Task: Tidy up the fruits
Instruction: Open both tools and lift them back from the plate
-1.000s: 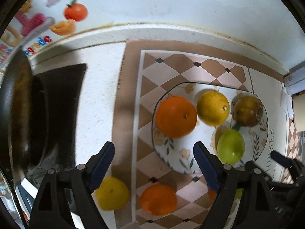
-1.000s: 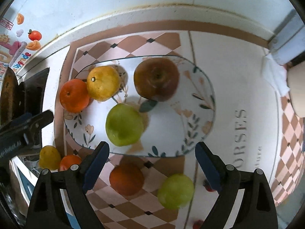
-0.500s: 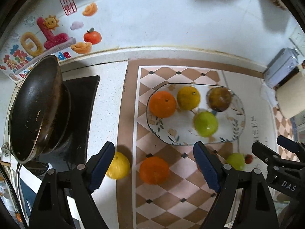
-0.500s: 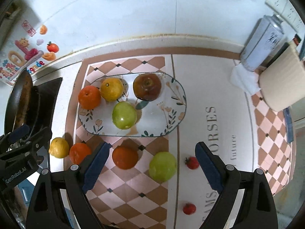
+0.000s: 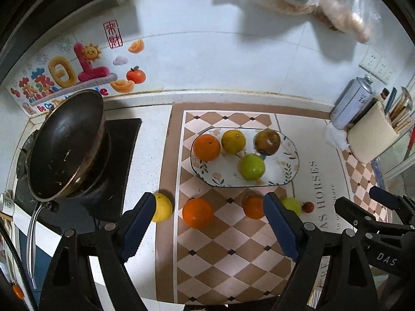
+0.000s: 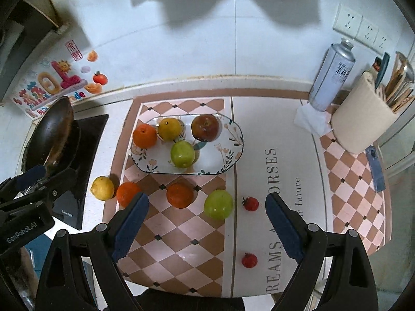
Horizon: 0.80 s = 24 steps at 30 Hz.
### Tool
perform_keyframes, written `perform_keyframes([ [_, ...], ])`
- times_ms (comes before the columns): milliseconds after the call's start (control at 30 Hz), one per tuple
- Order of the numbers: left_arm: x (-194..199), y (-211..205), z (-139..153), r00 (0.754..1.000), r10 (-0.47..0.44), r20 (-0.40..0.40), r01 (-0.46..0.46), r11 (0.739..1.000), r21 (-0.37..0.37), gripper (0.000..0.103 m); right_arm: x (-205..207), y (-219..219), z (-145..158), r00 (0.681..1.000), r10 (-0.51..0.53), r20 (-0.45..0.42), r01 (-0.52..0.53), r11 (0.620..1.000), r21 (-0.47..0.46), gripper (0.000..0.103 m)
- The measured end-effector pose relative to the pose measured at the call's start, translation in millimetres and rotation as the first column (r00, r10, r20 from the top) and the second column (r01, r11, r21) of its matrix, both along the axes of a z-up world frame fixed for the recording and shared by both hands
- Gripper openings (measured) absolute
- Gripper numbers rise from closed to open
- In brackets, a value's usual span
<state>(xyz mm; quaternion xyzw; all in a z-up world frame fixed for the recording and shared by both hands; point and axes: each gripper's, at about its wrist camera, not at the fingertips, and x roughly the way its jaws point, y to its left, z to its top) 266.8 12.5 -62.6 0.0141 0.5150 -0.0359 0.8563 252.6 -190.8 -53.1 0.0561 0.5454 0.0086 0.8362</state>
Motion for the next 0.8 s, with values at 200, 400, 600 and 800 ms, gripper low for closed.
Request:
perform_keyframes([
  [200, -16.9, -1.4, 14.9, 1.0, 0.003, 0.03, -0.003, 1.0, -0.011, 0.084, -17.2, -0.4, 19.7, 0.999, 0.004, 0.032, -0.004, 1.0, 0.011, 0.094],
  [400, -22.9, -0.5, 18.1, 0.999, 0.021, 0.034, -0.021, 1.0, -0.014, 0.084, -21.9, 1.0, 25.3, 0.999, 0.014, 0.04, -0.016, 0.999, 0.035, 0.094],
  [600, -19.6, 4.1, 13.0, 0.999, 0.047, 0.024, -0.047, 0.999, -0.013, 0.084, -11.2, 1.5, 12.9, 1.0, 0.017, 0.012, -0.018, 0.997, 0.072, 0.094],
  [800, -4.4, 17.3, -17.4, 0.995, 0.094, -0.038, -0.093, 0.995, 0.039, 0.101, 16.7, 3.7, -39.7, 0.996, 0.035, -0.087, -0.021, 0.988, 0.152, 0.094],
])
